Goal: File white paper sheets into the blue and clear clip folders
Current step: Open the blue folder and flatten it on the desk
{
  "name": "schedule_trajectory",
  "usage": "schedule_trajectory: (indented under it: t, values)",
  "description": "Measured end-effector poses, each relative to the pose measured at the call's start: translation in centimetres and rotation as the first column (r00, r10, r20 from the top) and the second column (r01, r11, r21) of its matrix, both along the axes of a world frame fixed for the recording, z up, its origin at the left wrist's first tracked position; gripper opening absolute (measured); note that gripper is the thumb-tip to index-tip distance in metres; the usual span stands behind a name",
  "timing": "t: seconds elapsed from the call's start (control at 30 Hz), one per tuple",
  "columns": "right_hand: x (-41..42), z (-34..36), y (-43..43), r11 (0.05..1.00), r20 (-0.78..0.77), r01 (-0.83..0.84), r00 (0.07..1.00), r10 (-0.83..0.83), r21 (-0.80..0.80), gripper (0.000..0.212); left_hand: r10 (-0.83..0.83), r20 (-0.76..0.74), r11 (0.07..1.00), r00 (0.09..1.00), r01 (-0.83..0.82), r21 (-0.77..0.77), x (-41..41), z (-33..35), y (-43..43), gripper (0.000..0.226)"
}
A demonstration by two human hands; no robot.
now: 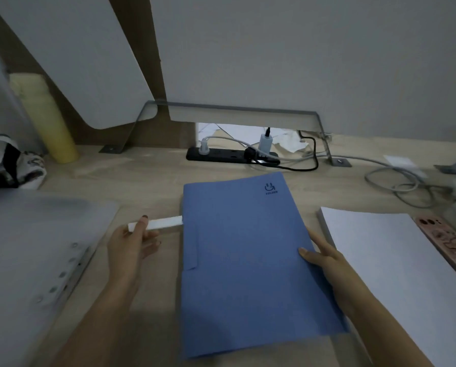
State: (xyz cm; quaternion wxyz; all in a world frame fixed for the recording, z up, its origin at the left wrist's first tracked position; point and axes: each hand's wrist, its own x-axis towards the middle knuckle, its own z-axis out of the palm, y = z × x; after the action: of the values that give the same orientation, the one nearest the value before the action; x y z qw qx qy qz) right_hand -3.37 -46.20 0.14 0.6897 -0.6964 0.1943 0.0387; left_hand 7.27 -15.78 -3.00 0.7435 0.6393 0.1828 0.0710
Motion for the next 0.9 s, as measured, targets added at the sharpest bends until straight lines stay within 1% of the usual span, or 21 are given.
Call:
schedule_trajectory:
  t: [0.17, 0.23, 0.27, 0.3, 0.33, 0.37, 0.43, 0.47, 0.5, 0.53, 0.57, 0.6, 0.63, 0.67, 0.73, 0.77, 0.8, 0.83, 0.9]
  values:
    - [-0.6, 0.0, -0.5, 0.997, -0.021, 0.055, 0.998, -0.054, 0.053, 0.046, -0.091, 0.026, 0.996, 0.995, 0.092, -0.014, 2.3, 0.5, -1.1, 0.015]
    - [-0.9, -0.2, -0.5, 0.994, -0.022, 0.1, 0.995, -0.099, 0.047, 0.045, -0.191, 0.057, 0.982, 0.98, 0.191, 0.001, 2.2, 0.3, -1.8, 0.014]
    - [-1.1, -0.3, -0.5, 0.992, -0.027, 0.12, 0.993, -0.119, 0.035, 0.045, -0.269, 0.066, 0.963, 0.961, 0.266, 0.052, 1.9, 0.0, -2.3, 0.012]
    - [-1.3, -0.5, -0.4, 0.991, -0.031, 0.131, 0.991, -0.13, 0.019, 0.044, -0.353, 0.071, 0.93, 0.933, 0.341, 0.137, 1.5, -0.5, -2.8, 0.006]
    - [-1.5, -0.6, -0.2, 0.991, -0.039, 0.135, 0.99, -0.135, 0.005, 0.044, -0.429, 0.044, 0.883, 0.902, 0.409, 0.229, 0.9, -1.0, -3.5, 0.003]
    - [-1.7, -0.8, -0.1, 0.99, -0.044, 0.138, 0.989, -0.138, -0.009, 0.044, -0.475, 0.007, 0.841, 0.88, 0.451, 0.297, 0.1, -1.6, -4.2, 0.012]
    - [-1.8, -1.1, 0.2, 0.989, -0.041, 0.132, 0.99, -0.135, -0.074, 0.043, -0.491, -0.064, 0.765, 0.869, 0.465, 0.446, -1.5, -2.7, -5.7, 0.051]
    - [-1.8, -1.2, 0.4, 0.984, -0.03, 0.121, 0.992, -0.126, -0.134, 0.042, -0.488, -0.082, 0.701, 0.869, 0.446, 0.557, -2.6, -3.0, -6.3, 0.058]
    - [-1.8, -1.3, 0.4, 0.973, -0.018, 0.11, 0.993, -0.116, -0.202, 0.042, -0.502, -0.075, 0.614, 0.861, 0.417, 0.67, -3.7, -3.1, -6.8, 0.061]
    - [-1.7, -1.3, 0.6, 0.956, -0.008, 0.106, 0.994, -0.112, -0.273, 0.042, -0.535, -0.079, 0.527, 0.841, 0.405, 0.747, -4.6, -3.5, -7.1, 0.069]
    - [-1.7, -1.3, 0.6, 0.934, 0.0, 0.099, 0.994, -0.106, -0.343, 0.042, -0.568, -0.077, 0.468, 0.819, 0.399, 0.789, -5.4, -3.5, -7.6, 0.082]
    - [-1.7, -1.2, 0.7, 0.91, -0.003, 0.089, 0.995, -0.098, -0.405, 0.042, -0.58, -0.082, 0.436, 0.81, 0.394, 0.809, -5.9, -3.7, -7.8, 0.095]
    - [-1.7, -1.1, 0.7, 0.889, -0.008, 0.075, 0.996, -0.088, -0.451, 0.041, -0.572, -0.082, 0.416, 0.816, 0.374, 0.829, -6.1, -4.0, -7.9, 0.103]
    - [-1.8, -1.0, 0.7, 0.865, -0.01, 0.057, 0.997, -0.072, -0.498, 0.04, -0.552, -0.07, 0.423, 0.831, 0.351, 0.835, -6.2, -3.9, -8.1, 0.097]
    - [-2.0, -0.6, 0.5, 0.813, 0.0, 0.016, 1.0, -0.02, -0.583, 0.039, -0.531, -0.065, 0.426, 0.845, 0.333, 0.841, -6.4, -3.7, -8.6, 0.072]
    - [-2.0, -0.6, 0.4, 0.798, 0.01, 0.007, 1.0, -0.001, -0.602, 0.041, -0.528, -0.07, 0.419, 0.846, 0.331, 0.845, -6.6, -3.5, -8.8, 0.067]
    - [-2.1, -0.5, 0.2, 0.804, 0.025, 0.0, 1.0, 0.018, -0.595, 0.045, -0.521, -0.066, 0.424, 0.851, 0.326, 0.845, -6.7, -3.5, -9.1, 0.064]
    - [-2.1, -0.3, -0.1, 0.834, 0.054, -0.002, 0.998, 0.039, -0.552, 0.049, -0.506, -0.079, 0.437, 0.859, 0.335, 0.835, -6.8, -3.3, -9.4, 0.059]
    - [-2.1, 0.6, -0.6, 0.918, 0.119, -0.009, 0.991, 0.061, -0.398, 0.05, -0.454, -0.084, 0.48, 0.887, 0.322, 0.816, -7.1, -3.2, -9.8, 0.054]
